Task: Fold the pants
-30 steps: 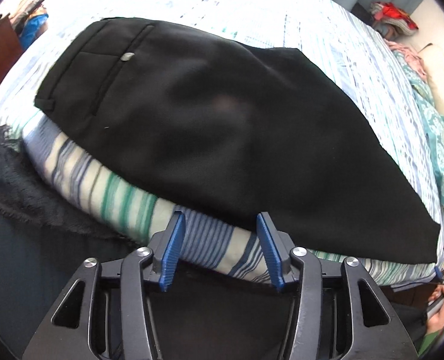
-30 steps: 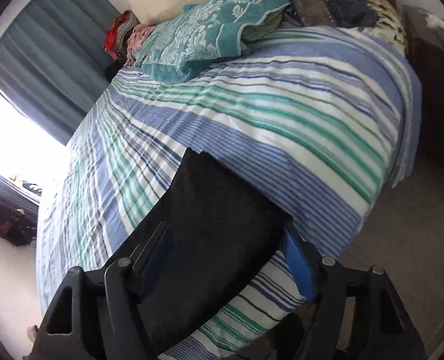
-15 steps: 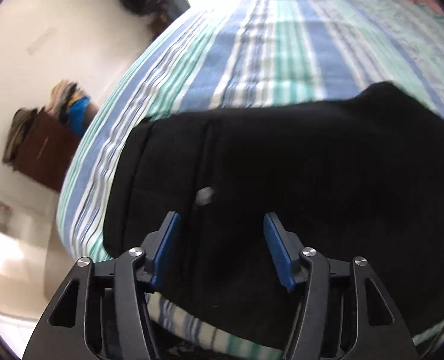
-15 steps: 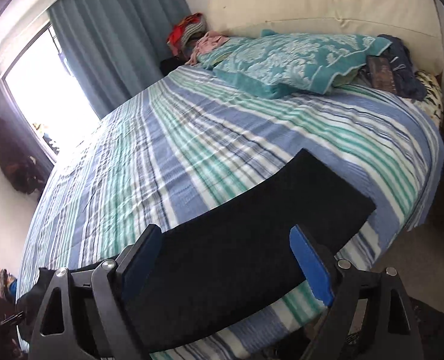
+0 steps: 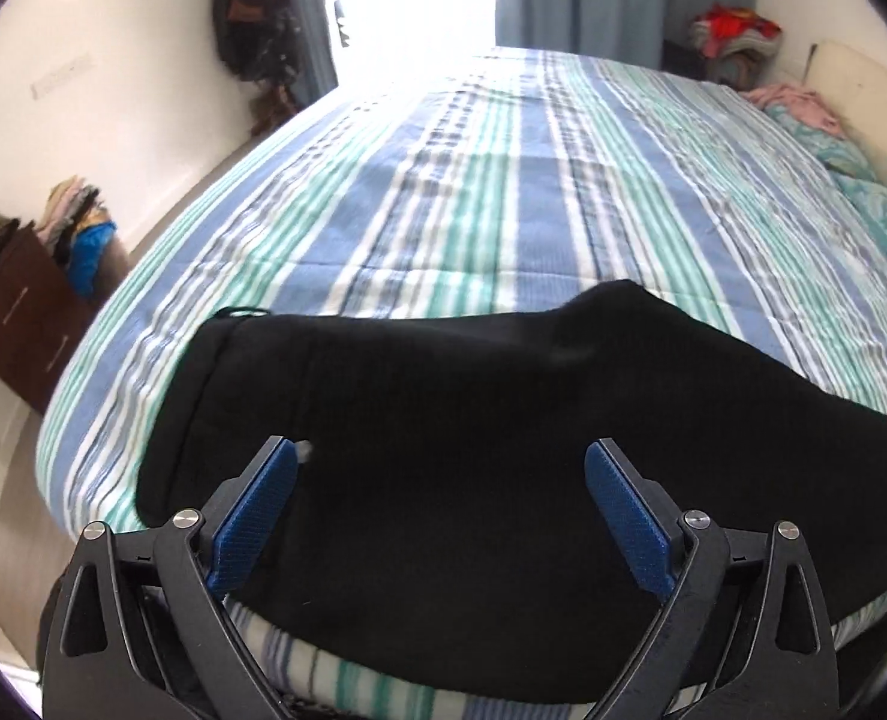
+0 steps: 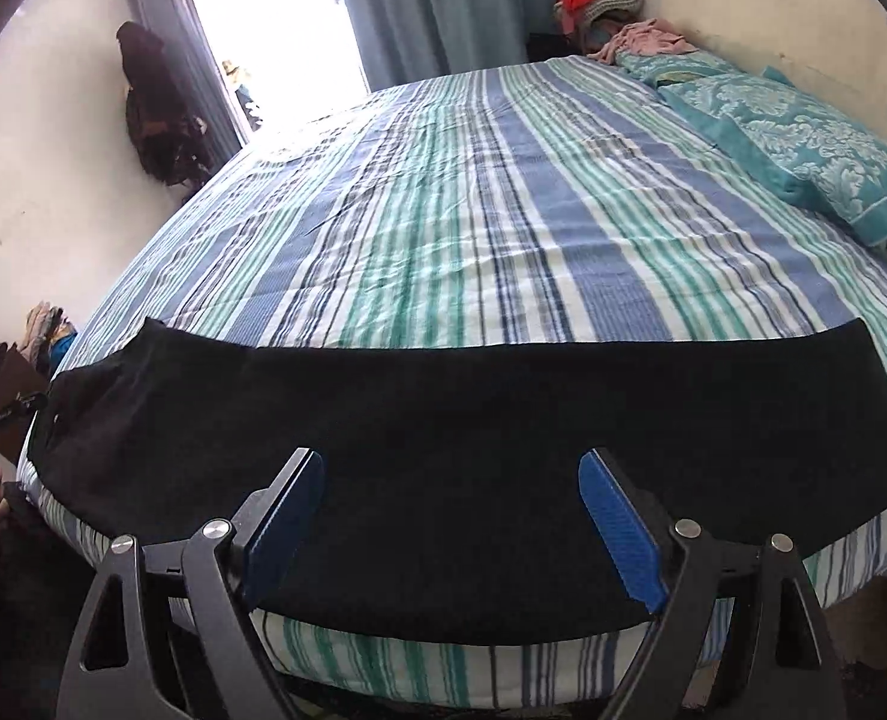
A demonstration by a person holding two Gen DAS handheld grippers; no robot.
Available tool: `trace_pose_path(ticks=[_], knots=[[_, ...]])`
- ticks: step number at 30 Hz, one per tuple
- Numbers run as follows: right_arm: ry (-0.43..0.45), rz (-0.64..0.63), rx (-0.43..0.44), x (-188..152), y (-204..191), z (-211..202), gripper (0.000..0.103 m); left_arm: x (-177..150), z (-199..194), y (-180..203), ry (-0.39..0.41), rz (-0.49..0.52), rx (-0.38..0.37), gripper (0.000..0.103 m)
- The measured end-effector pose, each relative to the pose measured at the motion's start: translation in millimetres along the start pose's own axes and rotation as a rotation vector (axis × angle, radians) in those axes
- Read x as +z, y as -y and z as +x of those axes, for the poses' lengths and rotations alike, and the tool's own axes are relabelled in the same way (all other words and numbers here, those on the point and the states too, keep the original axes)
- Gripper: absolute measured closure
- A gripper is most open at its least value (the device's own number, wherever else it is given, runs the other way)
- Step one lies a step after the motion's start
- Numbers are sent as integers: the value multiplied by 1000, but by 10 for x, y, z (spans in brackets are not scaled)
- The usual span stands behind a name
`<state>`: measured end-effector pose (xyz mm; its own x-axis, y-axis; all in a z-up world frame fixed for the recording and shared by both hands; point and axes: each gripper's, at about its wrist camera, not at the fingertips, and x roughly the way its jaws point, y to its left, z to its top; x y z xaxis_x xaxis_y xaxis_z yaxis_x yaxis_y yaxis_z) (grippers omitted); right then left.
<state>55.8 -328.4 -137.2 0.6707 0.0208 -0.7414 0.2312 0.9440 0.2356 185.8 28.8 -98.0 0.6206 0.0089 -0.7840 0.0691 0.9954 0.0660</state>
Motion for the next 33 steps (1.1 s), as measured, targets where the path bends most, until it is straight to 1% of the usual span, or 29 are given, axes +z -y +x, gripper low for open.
trace_pose_path(ticks=[1,3,5,6,7,8,9,11,13,14,16,18,19,20,21,23,26,29,31,33], knots=[[-22,-35,14,-25,-91,64,16,3,74,97,-4,19,-4,5],[-65,-113,33,-93,-290,184,16,-18,307,207,-37,35,35,5],[-92,-182,50,-162,-428,268,16,-84,534,216,-104,14,90,6],[-96,-206,51,-190,-467,286,16,-128,640,142,-134,-10,106,5],[-100,-220,49,-210,-471,300,16,-184,694,57,-135,-47,87,3],[-106,-224,41,-225,-441,313,16,-222,674,-13,-112,-66,81,2],[-112,-212,26,-242,-368,324,16,-244,650,-10,-100,-50,96,2],[-139,-130,-10,-232,-107,369,16,-245,641,13,-101,-18,108,2],[-165,17,-86,-212,309,405,16,-247,642,1,-104,-24,102,2],[-163,108,-126,-195,562,393,16,-249,645,-3,-101,-25,102,1],[-108,299,-168,-198,1053,256,16,-255,646,9,-91,-18,109,1],[-57,452,-226,-244,1414,97,16,-259,645,7,-85,-17,108,1],[-40,500,-224,-275,1526,46,16,-259,643,5,-84,-17,107,1],[-21,537,-191,-296,1594,11,16,-257,643,4,-82,-17,107,1],[-11,555,-182,-301,1611,-7,16,-259,640,5,-80,-16,106,1],[-24,524,-205,-274,1559,7,15,-268,634,3,-74,-14,105,1],[-64,433,-265,-206,1418,101,9,-279,629,1,-66,-9,100,1],[-96,370,-331,-157,1284,149,9,-285,621,-12,-60,-6,89,1],[-50,327,-385,-132,1184,51,9,-299,597,-27,-45,-11,78,1],[33,269,-421,-71,1062,-96,9,-329,566,-43,-22,-20,65,1]])
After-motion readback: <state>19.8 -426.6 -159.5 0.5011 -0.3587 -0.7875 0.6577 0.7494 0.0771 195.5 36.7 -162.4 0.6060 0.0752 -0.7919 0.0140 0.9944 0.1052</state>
